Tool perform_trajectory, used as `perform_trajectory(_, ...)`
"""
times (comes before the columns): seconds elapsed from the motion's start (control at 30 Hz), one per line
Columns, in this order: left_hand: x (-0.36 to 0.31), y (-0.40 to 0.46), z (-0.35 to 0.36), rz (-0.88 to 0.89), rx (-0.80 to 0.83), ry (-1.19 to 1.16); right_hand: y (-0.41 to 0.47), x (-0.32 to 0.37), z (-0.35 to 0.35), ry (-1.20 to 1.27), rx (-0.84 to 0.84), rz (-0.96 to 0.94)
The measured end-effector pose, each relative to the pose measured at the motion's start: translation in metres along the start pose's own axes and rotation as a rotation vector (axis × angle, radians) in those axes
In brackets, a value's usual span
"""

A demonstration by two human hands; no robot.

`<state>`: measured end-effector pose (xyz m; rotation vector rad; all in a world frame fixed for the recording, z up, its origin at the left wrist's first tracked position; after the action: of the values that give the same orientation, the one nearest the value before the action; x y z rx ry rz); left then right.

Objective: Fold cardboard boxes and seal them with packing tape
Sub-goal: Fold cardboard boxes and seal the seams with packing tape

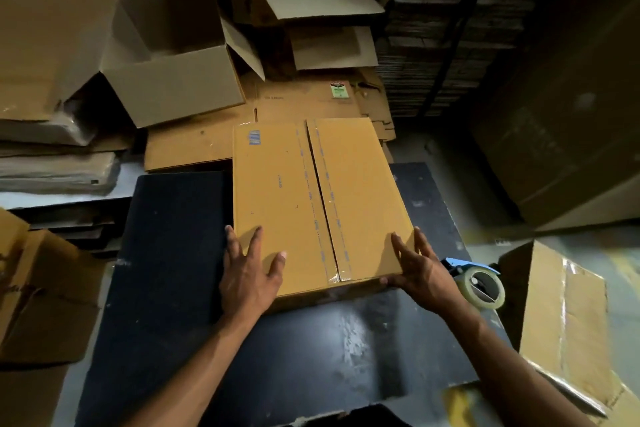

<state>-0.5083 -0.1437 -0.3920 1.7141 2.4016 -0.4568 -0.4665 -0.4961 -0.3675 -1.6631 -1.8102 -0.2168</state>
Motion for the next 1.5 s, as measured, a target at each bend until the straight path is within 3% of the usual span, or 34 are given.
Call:
perform_trajectory(0.1, -0.017, -0.004, 0.001, 0.084, -0.114, 0.169, 0.013, -0.001, -0.018, 0.064, 0.052, -0.016)
perform_trajectory(0.2, -0.046, -0.018, 0.007, 0.343, -0.234, 0.269, 0.012, -0.027, -0.039, 0.122, 0.027, -0.056)
perform_trajectory(0.37, -0.125, -0.048, 0.037, 0.556, -0.223, 0.338, 0.007, -0.131, -0.077, 0.129, -0.125, 0.078)
perform_trajectory(0.6, -0.161, -0.054, 0.077, 0.426, -0.208, 0.569, 0.034, -0.221, -0.090, -0.121, 0.157, 0.180)
perform_trajectory(0.87, -0.170, -0.056, 0.070, 0.343, -0.133, 0.563, 0.046, -0.230, -0.079, -0.257, 0.137, 0.081)
perform_trajectory(1.07, -0.205, -0.092, 0.045, 0.286, -0.174, 0.160, -0.002, -0.211, -0.058, -0.115, 0.104, 0.017)
perform_trajectory(1.23, -0.227, -0.136, 0.035, -0.211, 0.306, -0.589, -0.062, -0.146, -0.051, 0.331, 0.143, -0.112)
perform_trajectory(1.3, -0.224, -0.147, 0.030, -0.316, 0.401, -0.792, -0.076, -0.117, -0.051, 0.470, 0.148, -0.167)
perform_trajectory(1.4, -0.213, -0.146, 0.006, -0.400, 0.316, -0.991, -0.084, -0.071, -0.049, 0.447, 0.148, -0.262)
perform_trajectory(1.5, -0.200, -0.137, -0.024, -0.521, 0.378, -1.194, -0.084, -0.024, -0.048, 0.254, 0.082, -0.378)
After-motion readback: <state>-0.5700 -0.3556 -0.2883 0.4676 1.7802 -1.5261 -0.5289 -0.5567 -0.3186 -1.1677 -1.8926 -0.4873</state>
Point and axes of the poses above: each hand's wrist, its own y-axis towards the middle knuckle, its own z-axis out of the palm, x = y × z, the point moved 2 cm from there along y, towards the middle knuckle, and after that the axes turned 11 degrees about y, right-handed, at the moved point
